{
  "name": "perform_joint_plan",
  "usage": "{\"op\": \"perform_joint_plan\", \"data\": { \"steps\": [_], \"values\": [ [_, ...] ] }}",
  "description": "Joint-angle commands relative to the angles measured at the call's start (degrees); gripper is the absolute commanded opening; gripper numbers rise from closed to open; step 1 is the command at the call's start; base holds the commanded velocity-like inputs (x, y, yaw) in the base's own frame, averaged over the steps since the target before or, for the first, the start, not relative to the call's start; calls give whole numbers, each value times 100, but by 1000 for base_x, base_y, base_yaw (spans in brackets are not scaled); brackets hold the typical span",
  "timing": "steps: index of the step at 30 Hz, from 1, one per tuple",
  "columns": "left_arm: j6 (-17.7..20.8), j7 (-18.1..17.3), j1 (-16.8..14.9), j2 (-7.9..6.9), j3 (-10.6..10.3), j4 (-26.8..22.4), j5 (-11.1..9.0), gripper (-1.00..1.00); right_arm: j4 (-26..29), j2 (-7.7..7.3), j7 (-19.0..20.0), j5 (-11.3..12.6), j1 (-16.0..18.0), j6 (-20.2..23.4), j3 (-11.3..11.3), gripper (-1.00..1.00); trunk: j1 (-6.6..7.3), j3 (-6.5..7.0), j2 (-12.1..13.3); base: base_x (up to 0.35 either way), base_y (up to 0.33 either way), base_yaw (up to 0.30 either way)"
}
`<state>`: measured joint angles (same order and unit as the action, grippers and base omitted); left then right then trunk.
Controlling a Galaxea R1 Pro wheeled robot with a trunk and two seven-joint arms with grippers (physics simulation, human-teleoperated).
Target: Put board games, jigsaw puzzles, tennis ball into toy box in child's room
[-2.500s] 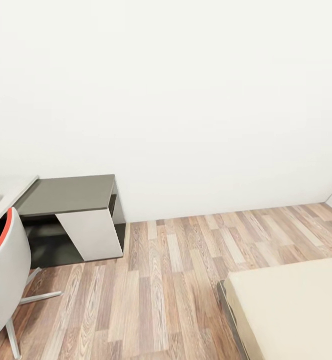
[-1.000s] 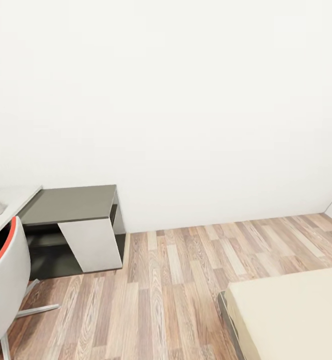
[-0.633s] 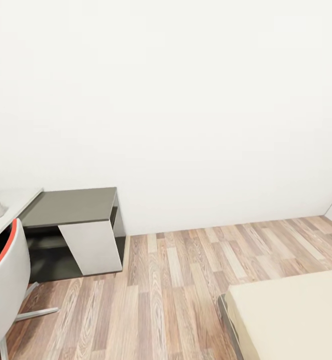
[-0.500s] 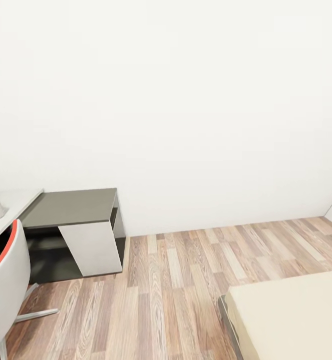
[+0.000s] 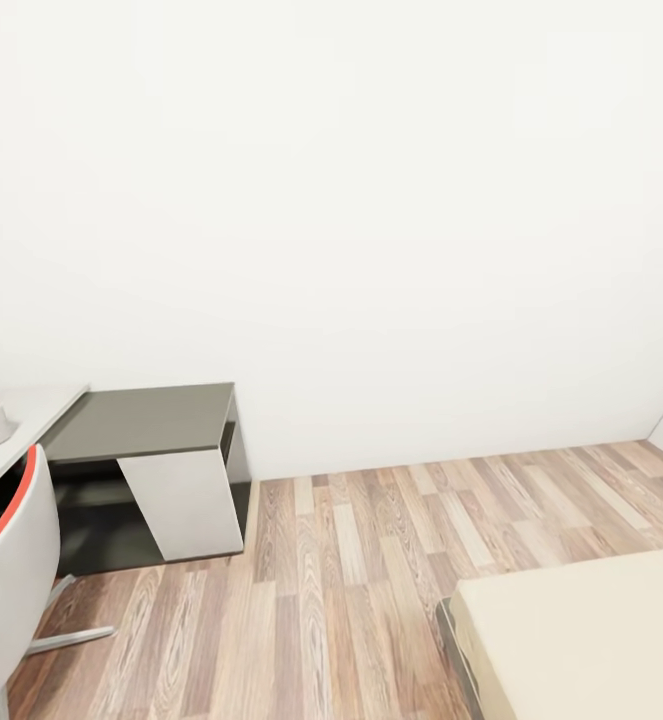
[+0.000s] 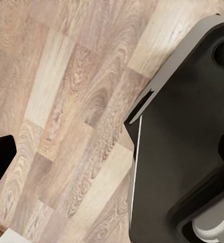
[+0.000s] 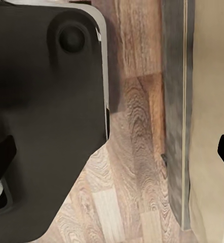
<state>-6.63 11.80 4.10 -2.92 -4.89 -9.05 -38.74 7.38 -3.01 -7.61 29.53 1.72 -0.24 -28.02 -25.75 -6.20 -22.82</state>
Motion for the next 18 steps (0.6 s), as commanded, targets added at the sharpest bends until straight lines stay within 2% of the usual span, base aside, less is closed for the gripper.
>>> {"op": "perform_joint_plan", "data": {
  "steps": [1,4,10,14,18],
  "values": [
    [-5,34,3,-2,-49,-17,-44,100,8,-2,-23,53,1,-3,-48,100,-4,-1,-10,0,0,0],
    [-5,34,3,3,-50,-17,-41,100,8,21,96,-55,-3,-9,-51,100,-4,27,-10,0,0,0],
    [-5,33,3,14,-48,-17,-43,100,5,33,445,-446,-20,-38,-46,100,-4,81,-10,0,0,0],
    [-5,33,3,16,-48,-17,-44,100,6,7,512,-530,-1,-30,-28,100,-4,104,-10,0,0,0],
    [-5,33,3,18,-48,-17,-43,100,21,-83,568,-608,41,-67,-9,100,-4,116,-10,0,0,0]
  ]
}}
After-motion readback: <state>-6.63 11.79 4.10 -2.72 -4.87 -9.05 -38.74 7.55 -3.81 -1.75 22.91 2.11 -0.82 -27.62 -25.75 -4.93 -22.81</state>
